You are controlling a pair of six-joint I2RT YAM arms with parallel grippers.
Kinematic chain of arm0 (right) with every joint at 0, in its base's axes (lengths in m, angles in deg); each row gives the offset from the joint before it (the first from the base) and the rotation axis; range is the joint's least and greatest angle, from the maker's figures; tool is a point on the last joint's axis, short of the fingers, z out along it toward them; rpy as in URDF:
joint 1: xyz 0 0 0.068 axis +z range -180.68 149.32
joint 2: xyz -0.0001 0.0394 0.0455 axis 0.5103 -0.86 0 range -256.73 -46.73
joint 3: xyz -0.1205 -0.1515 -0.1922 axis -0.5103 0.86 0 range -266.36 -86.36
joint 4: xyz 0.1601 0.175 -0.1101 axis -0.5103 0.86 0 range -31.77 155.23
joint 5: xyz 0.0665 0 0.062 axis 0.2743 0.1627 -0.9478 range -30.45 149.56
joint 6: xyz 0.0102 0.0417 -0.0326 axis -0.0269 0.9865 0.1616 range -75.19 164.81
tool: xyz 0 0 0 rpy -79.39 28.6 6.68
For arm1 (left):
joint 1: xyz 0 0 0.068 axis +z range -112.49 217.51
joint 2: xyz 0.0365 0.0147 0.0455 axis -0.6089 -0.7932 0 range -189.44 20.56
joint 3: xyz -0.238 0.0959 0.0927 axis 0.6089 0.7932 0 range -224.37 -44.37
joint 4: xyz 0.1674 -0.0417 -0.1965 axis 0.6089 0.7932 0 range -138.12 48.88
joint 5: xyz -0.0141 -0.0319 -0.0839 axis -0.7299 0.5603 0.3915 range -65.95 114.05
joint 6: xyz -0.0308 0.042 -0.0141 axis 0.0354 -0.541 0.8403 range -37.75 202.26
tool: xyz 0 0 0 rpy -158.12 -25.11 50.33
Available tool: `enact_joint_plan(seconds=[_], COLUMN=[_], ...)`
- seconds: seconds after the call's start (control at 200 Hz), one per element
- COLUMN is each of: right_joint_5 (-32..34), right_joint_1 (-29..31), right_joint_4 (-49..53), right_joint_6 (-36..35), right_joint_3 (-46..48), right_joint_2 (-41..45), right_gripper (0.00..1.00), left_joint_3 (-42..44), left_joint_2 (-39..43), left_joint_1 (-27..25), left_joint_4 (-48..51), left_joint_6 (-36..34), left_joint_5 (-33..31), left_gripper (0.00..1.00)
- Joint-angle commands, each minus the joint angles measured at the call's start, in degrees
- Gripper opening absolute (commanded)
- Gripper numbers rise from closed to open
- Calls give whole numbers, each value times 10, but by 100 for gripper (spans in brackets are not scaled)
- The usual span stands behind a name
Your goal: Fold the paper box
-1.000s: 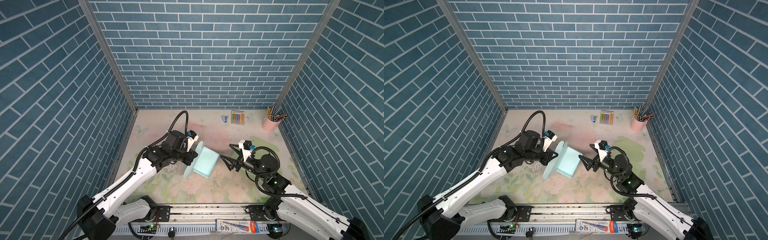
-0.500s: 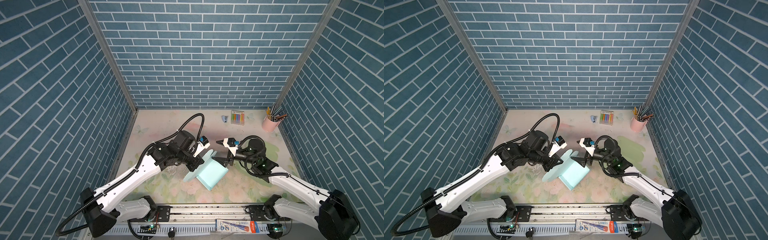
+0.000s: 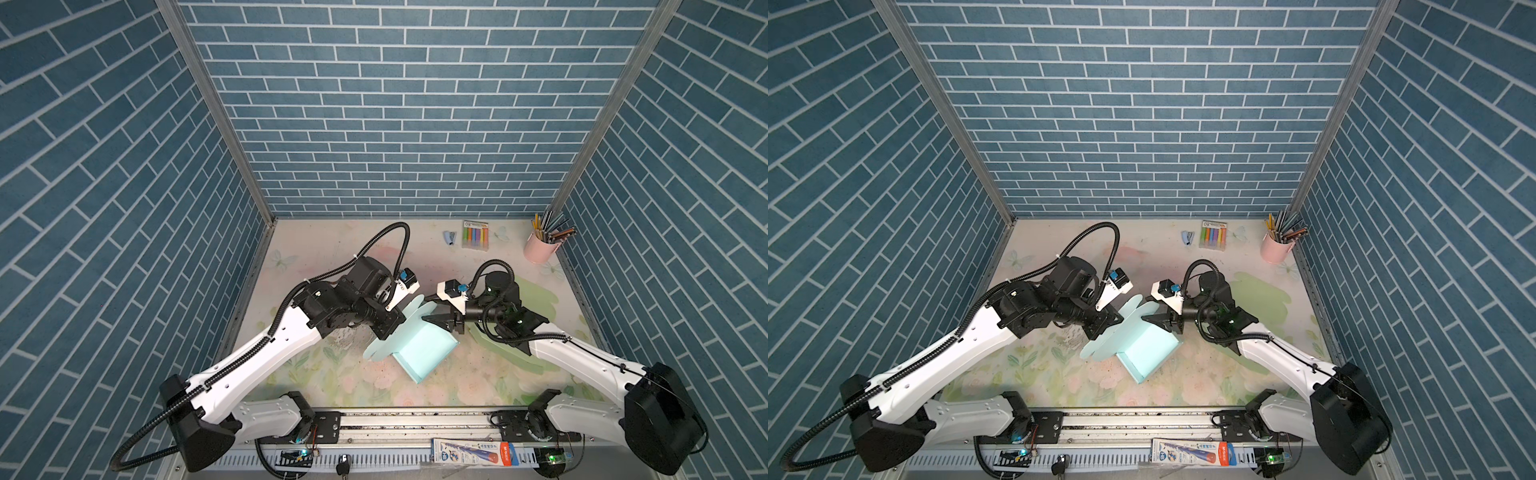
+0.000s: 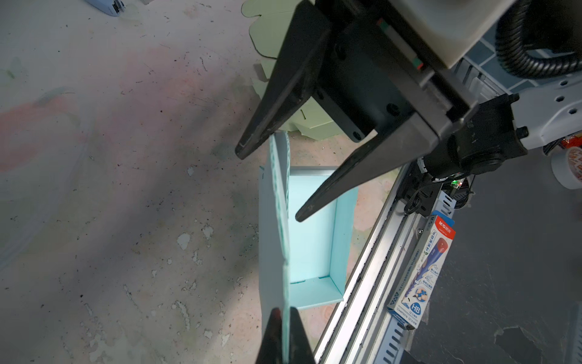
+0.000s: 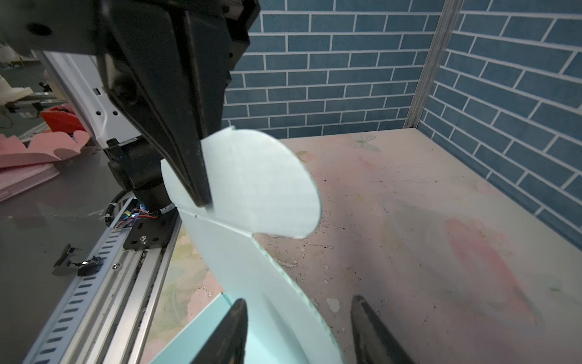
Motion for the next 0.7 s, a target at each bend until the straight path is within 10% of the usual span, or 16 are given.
enact_joint_plan(seconds=[0.0, 0.505, 0.695], right_joint_5=[-2, 94, 120], right_joint_1=[7, 38, 39], right_joint_4=[14, 46, 31], right_joint_6=[-25, -50, -35], right_joint_3=[-11, -18, 17], right_joint_2=[17, 2, 9], right_gripper=[38, 4, 0], left_joint_3=[-15, 3, 78], left_joint_2=[-6, -7, 23], left_joint_1=[-2, -2, 36], left_joint_4=[7, -8, -88], left_joint_6=[-14, 1, 30], left_joint_5=[-21, -73, -57], left_gripper=[0, 0, 46])
